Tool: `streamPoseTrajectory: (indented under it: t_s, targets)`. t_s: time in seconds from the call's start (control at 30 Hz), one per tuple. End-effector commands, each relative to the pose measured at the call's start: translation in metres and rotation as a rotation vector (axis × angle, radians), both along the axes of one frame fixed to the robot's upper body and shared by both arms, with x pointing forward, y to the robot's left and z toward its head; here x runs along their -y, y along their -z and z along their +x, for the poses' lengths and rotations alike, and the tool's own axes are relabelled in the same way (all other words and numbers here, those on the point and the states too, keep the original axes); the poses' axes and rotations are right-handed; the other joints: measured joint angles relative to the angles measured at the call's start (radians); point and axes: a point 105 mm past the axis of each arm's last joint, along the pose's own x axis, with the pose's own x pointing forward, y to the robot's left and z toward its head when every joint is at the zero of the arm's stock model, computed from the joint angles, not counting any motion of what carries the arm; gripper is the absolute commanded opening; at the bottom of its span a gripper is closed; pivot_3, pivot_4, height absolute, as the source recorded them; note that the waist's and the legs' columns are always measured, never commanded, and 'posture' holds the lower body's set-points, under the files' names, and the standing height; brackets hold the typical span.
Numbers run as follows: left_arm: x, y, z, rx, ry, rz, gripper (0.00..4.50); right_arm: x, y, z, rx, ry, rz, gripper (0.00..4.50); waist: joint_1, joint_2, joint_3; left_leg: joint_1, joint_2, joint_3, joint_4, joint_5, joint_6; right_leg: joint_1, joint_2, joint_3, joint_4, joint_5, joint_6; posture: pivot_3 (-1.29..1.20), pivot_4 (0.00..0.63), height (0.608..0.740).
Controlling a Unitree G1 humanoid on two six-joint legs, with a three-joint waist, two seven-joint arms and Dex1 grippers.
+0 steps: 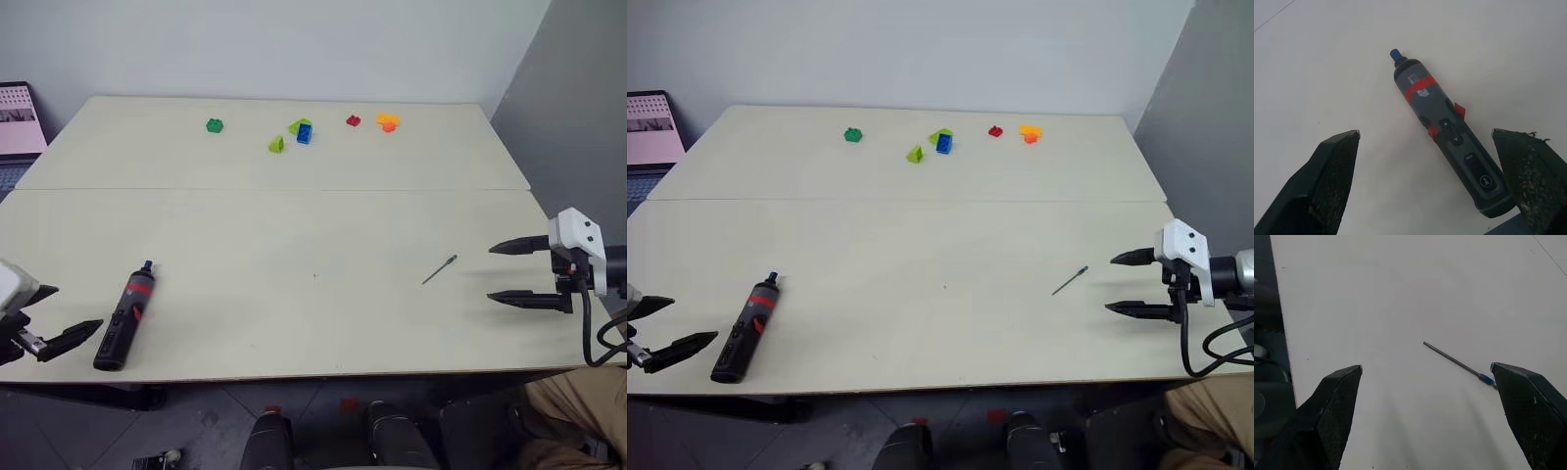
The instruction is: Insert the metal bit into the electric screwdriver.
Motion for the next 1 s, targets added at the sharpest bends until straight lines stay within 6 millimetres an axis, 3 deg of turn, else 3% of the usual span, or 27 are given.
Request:
streamPoseTrajectory:
  t_s: [0.03,0.67,0.87,1.0]
  targets:
    - [0.000,-0.008,0.003,0.022,0.000,0.014,4.50,0.001,-0.012,-0.001,0.047,-0.010,-0.020,4.43,0.000,0.000,0.000,0.000,0.000,0.000,0.000,0.000,0.000,0.000,0.000,0.000,0.000,0.000,0.000,0.00,0.150,0.740]
    - [0.008,-0.010,0.015,0.101,-0.053,-0.058,4.50,-0.005,-0.006,-0.001,0.075,-0.013,-0.001,4.43,-0.006,0.000,0.000,0.000,0.000,0.000,0.000,0.000,0.000,0.002,0.000,0.000,0.001,0.000,0.000,0.00,0.150,0.740]
    - [0.004,0.001,0.023,0.021,-0.222,-0.041,4.50,-0.018,-0.008,-0.003,0.077,-0.047,0.045,4.43,-0.007,0.000,0.000,0.000,0.000,-0.001,0.001,0.000,0.000,0.005,0.000,0.000,0.002,0.000,0.000,0.00,0.150,0.740]
    - [0.003,0.002,0.036,0.022,-0.350,-0.138,4.50,-0.034,-0.016,-0.004,0.109,-0.106,0.089,4.43,-0.008,0.000,0.000,0.000,0.000,-0.002,0.001,0.000,0.000,0.006,0.001,-0.001,0.003,0.000,0.001,0.00,0.150,0.740]
